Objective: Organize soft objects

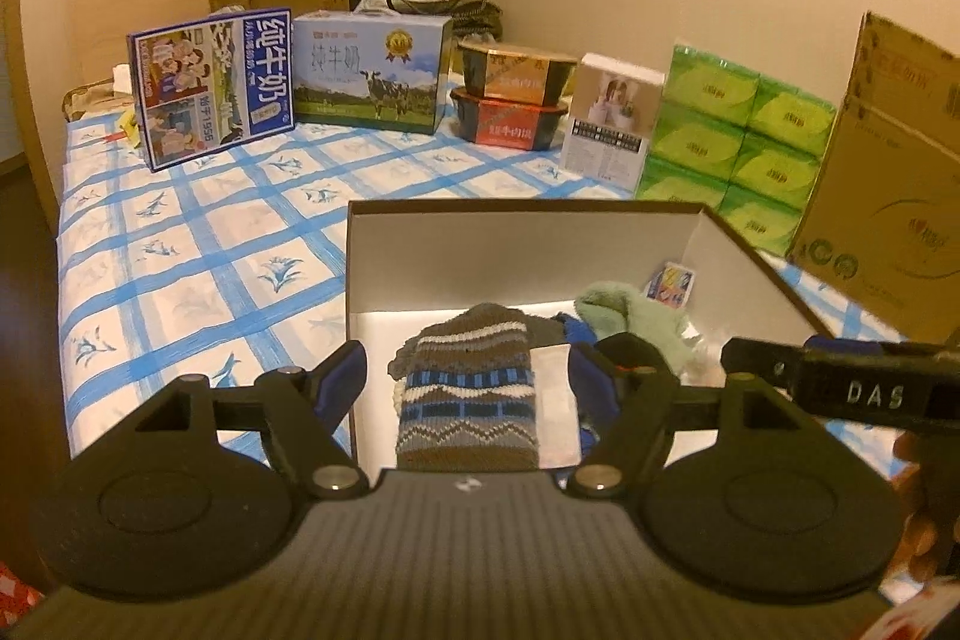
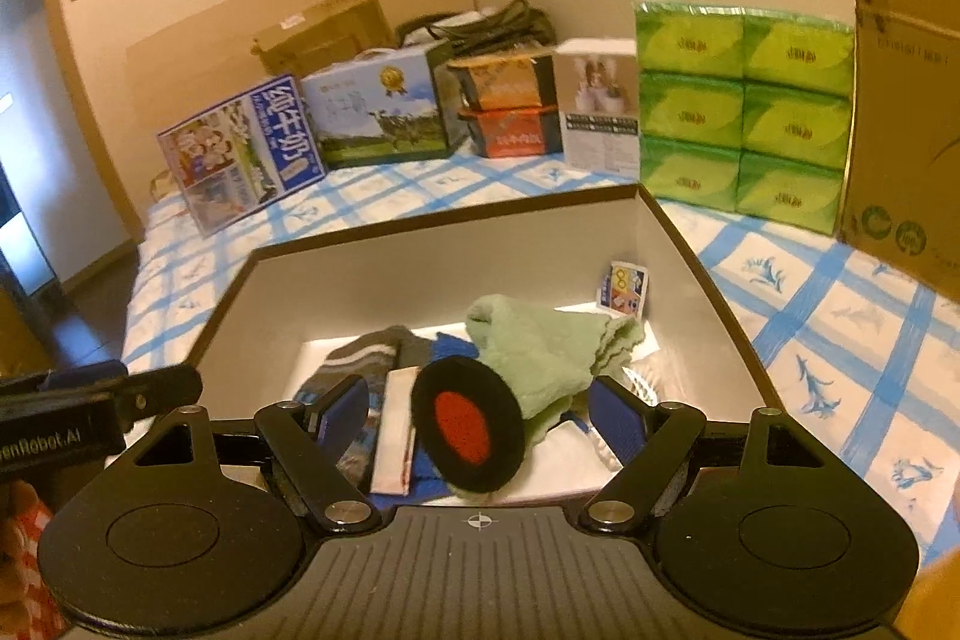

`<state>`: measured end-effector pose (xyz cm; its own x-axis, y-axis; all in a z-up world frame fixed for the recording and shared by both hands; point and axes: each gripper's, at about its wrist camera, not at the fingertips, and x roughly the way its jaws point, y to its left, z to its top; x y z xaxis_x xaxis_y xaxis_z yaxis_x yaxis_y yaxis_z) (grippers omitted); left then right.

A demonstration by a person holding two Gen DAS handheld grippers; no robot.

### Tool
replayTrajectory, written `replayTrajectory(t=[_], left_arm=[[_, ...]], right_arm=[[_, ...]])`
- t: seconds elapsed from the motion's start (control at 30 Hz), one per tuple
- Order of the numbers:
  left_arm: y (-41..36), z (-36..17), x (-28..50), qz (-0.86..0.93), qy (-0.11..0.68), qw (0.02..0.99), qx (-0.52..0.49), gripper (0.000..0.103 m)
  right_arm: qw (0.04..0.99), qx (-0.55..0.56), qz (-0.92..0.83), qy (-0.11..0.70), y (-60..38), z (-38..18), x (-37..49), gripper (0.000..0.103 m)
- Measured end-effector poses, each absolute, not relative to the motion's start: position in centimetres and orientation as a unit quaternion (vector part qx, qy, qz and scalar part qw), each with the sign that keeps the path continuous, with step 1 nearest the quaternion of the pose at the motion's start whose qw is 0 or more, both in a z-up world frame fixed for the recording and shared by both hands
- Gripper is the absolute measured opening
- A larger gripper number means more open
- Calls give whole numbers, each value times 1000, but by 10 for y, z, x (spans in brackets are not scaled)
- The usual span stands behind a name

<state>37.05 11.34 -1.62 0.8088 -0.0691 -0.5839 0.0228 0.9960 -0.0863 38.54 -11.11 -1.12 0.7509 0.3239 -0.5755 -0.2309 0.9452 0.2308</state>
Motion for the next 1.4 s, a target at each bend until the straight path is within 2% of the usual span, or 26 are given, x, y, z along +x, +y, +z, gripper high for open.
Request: replayTrajectory(t=[0.07,0.23,0.43,0.87,1.4], left_arm=[[114,-9,360,-24,302,952,-44,81],[108,9,323,-29,277,959,-46,82],[93,29,275,-32,253,966,-43,88],[58,56,172,8,244,970,-18,88],[29,35,75,31,304,951,-46,87]], right_arm=[[935,65,153,313,-111,-6,373,80],[939,54,155,301,-118,6,338,80],[943,64,153,290,-137,21,297,80],[944,99,158,270,-184,41,207,80],[925,91,185,318,-213,20,112,80]])
